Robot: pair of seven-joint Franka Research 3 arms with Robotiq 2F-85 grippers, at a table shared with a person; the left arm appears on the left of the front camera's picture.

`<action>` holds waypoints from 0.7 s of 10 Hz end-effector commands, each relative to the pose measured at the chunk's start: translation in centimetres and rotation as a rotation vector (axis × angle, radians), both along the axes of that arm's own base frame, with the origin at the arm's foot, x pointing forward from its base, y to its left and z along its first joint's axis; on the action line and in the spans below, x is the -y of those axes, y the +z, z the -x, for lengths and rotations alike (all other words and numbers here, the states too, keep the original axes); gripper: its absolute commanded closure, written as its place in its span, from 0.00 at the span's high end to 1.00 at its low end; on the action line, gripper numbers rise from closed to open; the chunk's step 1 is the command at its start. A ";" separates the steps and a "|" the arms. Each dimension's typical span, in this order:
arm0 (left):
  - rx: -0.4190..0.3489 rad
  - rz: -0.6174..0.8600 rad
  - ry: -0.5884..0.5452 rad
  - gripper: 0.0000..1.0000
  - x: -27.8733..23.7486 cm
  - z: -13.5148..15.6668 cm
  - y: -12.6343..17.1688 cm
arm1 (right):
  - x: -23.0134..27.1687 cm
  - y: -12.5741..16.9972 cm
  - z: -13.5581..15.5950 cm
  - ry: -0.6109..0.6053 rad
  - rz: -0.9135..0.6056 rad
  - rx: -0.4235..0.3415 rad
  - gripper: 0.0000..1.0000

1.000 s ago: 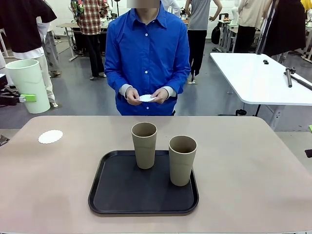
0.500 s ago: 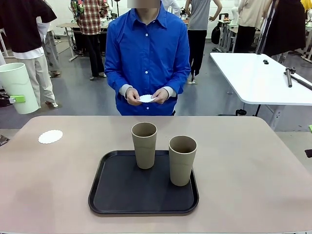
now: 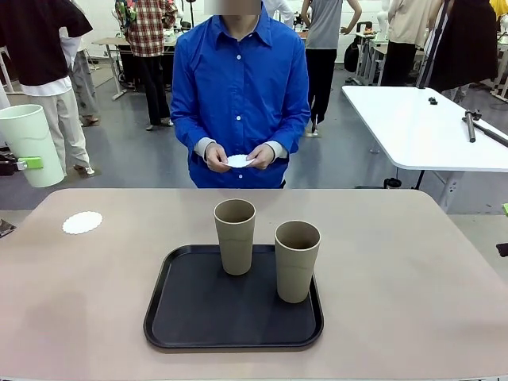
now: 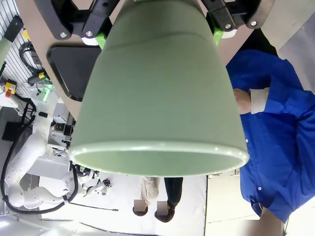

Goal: Place coasters on the table and set cups on them.
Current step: Pick up one Reusable plastic cup and place it on a coaster set by the human.

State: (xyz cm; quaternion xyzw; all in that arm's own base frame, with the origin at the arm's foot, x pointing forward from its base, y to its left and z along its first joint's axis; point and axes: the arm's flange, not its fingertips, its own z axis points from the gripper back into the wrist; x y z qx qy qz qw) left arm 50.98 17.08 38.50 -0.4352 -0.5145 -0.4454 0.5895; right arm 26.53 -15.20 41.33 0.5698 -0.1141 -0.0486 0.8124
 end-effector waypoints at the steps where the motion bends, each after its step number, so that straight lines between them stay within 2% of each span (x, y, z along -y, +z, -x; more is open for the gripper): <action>1: 0.001 0.004 -0.012 0.84 0.1 0.1 0.4 | 0.0 0.1 0.0 0.002 -0.008 0.011 1.00; 2: 0.000 0.000 0.000 0.84 0.0 0.0 0.0 | 0.0 0.1 0.0 0.002 -0.008 0.011 1.00; 4: -0.024 0.013 -0.010 0.84 -0.4 -3.0 -2.3 | 0.0 0.1 0.0 0.002 -0.008 0.011 1.00; 7: -0.006 0.010 -0.038 0.84 -0.3 -4.6 -4.7 | 0.0 0.1 0.0 0.002 -0.008 0.011 1.00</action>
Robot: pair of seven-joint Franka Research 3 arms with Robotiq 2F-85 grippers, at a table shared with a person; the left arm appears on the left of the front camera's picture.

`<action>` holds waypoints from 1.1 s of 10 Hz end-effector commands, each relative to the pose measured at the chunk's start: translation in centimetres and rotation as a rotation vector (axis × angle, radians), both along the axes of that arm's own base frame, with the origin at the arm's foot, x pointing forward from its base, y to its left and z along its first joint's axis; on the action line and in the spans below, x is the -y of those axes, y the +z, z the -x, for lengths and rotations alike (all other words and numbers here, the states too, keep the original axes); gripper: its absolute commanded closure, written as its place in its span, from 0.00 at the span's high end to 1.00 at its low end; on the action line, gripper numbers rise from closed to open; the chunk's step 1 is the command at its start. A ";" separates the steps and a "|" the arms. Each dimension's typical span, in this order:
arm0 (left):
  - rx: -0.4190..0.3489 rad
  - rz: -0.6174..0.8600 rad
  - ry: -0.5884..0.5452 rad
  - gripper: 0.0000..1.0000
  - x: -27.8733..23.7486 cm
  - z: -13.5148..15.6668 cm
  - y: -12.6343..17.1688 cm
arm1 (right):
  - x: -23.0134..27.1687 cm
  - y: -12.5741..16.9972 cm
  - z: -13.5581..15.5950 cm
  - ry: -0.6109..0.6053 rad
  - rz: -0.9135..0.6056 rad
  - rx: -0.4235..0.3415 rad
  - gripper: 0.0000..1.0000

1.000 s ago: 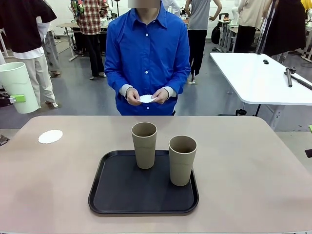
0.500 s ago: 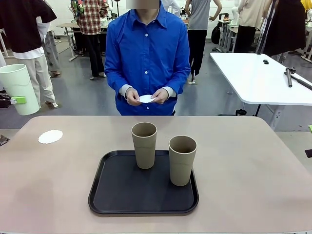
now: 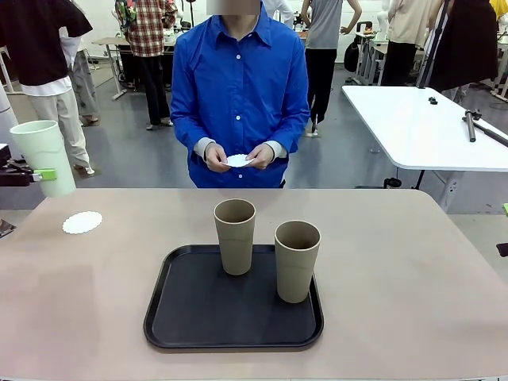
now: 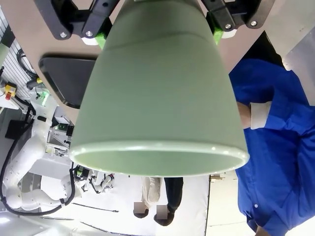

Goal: Place coasters on the table and set cups on them.
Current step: Pick up one Reusable plastic cup and place it on a coaster set by the human.

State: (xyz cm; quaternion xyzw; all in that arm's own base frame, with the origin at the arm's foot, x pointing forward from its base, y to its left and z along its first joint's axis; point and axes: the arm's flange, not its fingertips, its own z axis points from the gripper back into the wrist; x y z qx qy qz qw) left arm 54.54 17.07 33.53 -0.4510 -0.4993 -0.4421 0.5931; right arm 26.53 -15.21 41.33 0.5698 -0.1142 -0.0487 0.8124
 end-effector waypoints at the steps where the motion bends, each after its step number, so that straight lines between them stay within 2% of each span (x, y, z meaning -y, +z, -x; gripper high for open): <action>1: 0.047 -0.009 -0.026 0.84 -0.3 -1.2 -0.9 | 0.0 0.1 0.0 0.002 -0.008 0.011 1.00; 3: 0.060 -0.006 -0.031 0.84 -0.5 -1.7 -2.7 | 0.0 0.1 0.0 0.002 -0.008 0.011 1.00; 6: 0.022 0.056 -0.039 0.84 -1.0 -2.9 -5.9 | 0.0 0.1 0.0 0.002 -0.008 0.011 1.00; 11: 0.071 0.030 -0.048 0.84 -1.4 -3.6 -9.5 | 0.0 0.1 0.0 0.002 -0.008 0.011 1.00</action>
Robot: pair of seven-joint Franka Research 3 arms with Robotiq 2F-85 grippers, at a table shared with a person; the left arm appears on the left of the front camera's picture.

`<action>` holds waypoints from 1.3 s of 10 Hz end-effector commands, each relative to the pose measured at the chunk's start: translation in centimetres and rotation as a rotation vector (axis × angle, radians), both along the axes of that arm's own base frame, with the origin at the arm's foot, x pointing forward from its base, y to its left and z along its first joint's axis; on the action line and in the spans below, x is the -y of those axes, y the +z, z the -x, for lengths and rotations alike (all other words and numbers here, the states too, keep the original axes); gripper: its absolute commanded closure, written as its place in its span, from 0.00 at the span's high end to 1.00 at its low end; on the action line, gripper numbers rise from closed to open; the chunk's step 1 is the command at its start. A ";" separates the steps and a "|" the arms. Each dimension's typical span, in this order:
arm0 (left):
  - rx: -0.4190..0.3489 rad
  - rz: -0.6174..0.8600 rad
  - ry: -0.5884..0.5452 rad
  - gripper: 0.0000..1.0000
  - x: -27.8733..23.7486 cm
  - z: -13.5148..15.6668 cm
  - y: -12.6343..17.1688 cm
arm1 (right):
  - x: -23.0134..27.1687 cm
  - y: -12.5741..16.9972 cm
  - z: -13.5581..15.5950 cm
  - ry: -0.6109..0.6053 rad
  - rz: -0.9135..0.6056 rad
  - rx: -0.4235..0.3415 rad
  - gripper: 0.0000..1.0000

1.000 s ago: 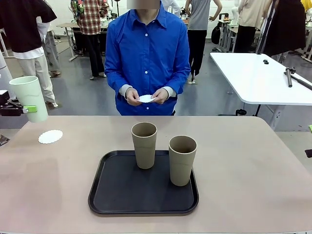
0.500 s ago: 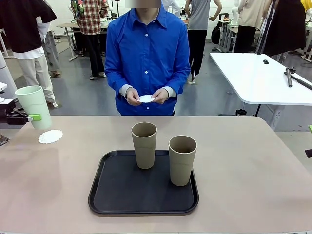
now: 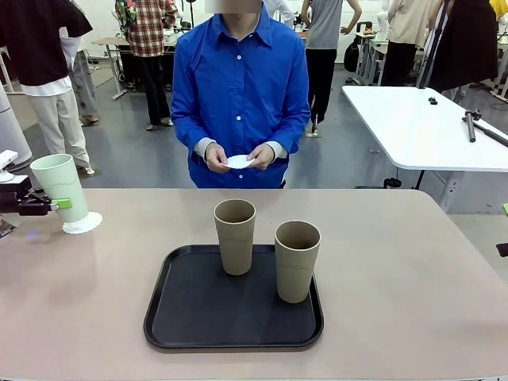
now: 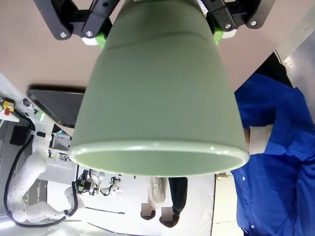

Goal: Place coasters on the table and set cups on them.
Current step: Pick up one Reusable plastic cup and place it on a coaster set by the human.

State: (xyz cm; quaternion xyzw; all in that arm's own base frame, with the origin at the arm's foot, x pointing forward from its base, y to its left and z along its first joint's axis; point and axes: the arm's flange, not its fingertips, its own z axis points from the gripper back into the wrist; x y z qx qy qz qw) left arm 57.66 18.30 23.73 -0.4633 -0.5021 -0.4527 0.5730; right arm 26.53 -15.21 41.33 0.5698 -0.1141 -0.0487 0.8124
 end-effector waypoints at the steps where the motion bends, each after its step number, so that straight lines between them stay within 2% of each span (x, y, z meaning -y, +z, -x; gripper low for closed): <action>1: 0.061 0.006 -0.014 0.84 0.0 -0.5 -0.1 | 0.0 0.1 0.0 0.002 -0.008 0.011 1.00; 5: 0.100 -0.019 -0.015 0.84 1.0 -1.0 -1.0 | 0.0 0.1 0.0 0.002 -0.008 0.011 1.00; 8: 0.049 -0.042 0.023 0.84 0.9 -1.6 -1.6 | 0.0 0.1 0.0 0.002 -0.008 0.011 1.00; 13: 0.015 -0.075 0.053 0.84 0.9 -1.8 -1.5 | 0.0 0.1 0.0 0.002 -0.008 0.011 1.00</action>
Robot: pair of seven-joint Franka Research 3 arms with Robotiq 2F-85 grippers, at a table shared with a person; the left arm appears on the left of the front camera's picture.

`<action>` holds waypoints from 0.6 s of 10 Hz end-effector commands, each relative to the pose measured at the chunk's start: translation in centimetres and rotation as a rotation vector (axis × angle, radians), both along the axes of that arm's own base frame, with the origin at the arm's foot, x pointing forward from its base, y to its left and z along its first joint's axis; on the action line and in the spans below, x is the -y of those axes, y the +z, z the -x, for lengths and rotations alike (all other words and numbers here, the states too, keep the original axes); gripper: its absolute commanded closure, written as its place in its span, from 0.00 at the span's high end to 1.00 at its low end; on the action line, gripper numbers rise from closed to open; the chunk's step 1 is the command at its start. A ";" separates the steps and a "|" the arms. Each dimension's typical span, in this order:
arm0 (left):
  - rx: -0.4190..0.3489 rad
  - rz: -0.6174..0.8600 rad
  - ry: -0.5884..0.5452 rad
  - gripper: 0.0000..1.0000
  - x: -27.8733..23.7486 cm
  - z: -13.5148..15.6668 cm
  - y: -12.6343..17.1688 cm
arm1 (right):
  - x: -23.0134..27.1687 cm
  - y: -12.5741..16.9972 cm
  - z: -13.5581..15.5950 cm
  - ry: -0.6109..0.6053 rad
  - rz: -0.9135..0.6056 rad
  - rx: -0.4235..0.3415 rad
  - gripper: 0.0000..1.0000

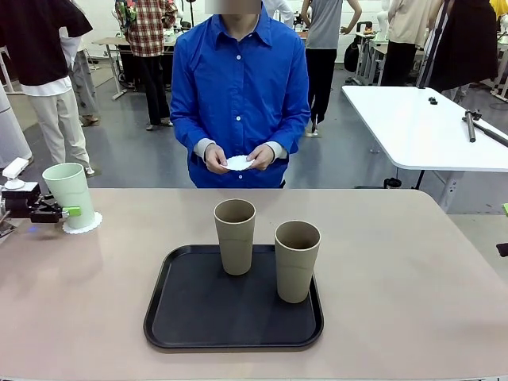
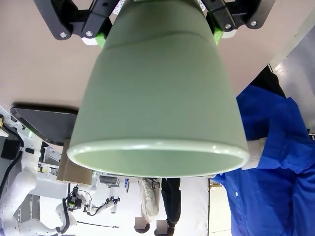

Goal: Place coasters on the table and set cups on them.
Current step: Pick up one Reusable plastic cup and place it on a coaster set by the human.

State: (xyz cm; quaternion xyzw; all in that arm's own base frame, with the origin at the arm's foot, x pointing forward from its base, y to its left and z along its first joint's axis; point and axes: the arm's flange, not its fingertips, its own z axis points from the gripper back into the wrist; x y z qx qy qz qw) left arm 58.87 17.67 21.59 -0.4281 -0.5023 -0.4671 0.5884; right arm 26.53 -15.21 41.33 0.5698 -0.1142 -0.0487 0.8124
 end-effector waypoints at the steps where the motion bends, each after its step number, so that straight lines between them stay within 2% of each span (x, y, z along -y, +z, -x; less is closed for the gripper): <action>1: -0.018 -0.004 0.020 0.84 0.2 -0.6 0.6 | 0.0 0.1 0.0 0.002 -0.008 0.011 1.00; 5: -0.037 0.004 -0.002 0.84 0.1 -0.5 0.4 | 0.0 0.1 0.0 0.002 -0.008 0.011 1.00; 6: -0.045 0.009 -0.008 1.00 0.1 -0.5 0.4 | 0.0 0.1 0.0 0.002 -0.008 0.011 1.00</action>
